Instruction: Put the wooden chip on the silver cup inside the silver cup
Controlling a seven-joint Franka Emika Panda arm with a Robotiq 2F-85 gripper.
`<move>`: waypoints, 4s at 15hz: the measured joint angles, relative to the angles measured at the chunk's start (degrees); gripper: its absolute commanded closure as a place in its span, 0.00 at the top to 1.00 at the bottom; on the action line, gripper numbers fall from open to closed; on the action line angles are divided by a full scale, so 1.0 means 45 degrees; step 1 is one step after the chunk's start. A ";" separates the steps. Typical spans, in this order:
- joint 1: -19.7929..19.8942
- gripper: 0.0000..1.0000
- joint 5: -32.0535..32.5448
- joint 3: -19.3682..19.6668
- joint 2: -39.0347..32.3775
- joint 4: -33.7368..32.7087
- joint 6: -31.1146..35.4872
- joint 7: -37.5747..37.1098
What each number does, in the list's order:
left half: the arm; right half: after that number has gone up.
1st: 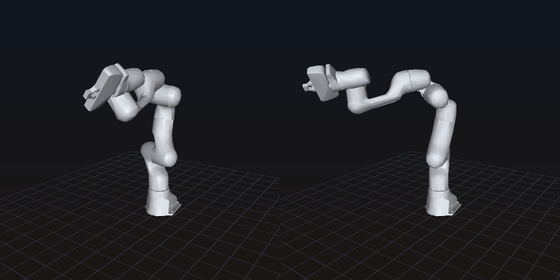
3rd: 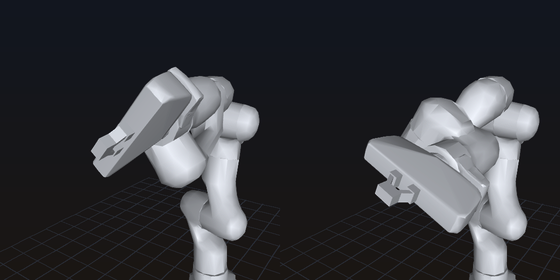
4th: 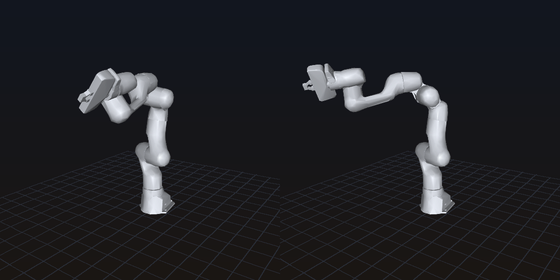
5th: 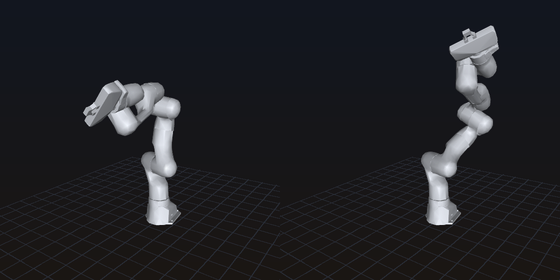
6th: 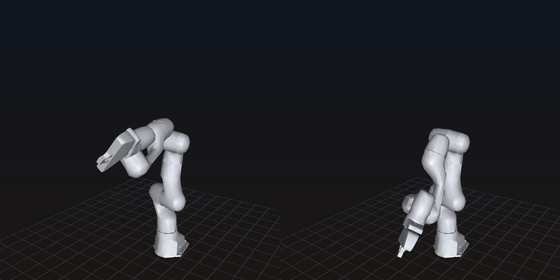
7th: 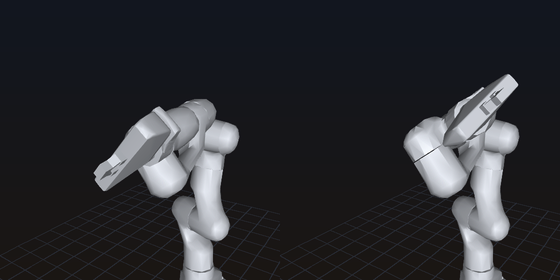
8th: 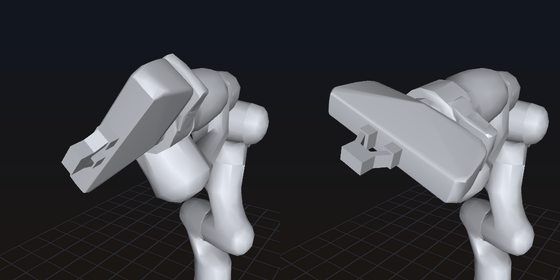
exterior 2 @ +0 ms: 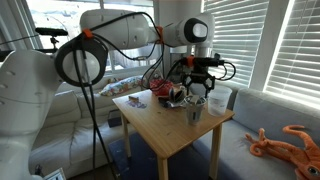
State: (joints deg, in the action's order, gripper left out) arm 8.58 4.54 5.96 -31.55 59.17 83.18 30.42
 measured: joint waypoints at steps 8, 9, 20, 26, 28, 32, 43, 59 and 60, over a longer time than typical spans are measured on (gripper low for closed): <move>-0.0072 0.56 0.0099 0.0051 -0.0696 -0.1158 -0.0771 -0.0177; -0.0072 0.53 0.0103 0.0055 -0.0764 -0.1267 -0.0801 -0.0182; -0.0137 0.07 0.0297 0.0064 -0.1009 -0.1973 -0.1157 -0.0213; -0.0177 0.07 0.0235 0.0036 -0.0720 -0.2285 -0.1118 -0.0271; -0.0127 0.07 -0.0136 0.0001 -0.0333 -0.2180 -0.0756 -0.0327; 0.0139 0.07 -0.1301 -0.0003 0.1106 -0.0858 0.1137 -0.0358; 0.0743 0.07 -0.3747 0.0083 0.5271 0.5661 0.6148 0.0041; 0.0647 0.07 -0.4686 0.0327 0.7351 1.0454 0.9624 0.1221; 0.0617 0.07 -0.4686 0.0330 0.7320 1.0500 0.9877 0.1221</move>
State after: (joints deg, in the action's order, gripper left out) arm 11.35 -16.54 7.44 1.39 106.42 127.63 35.91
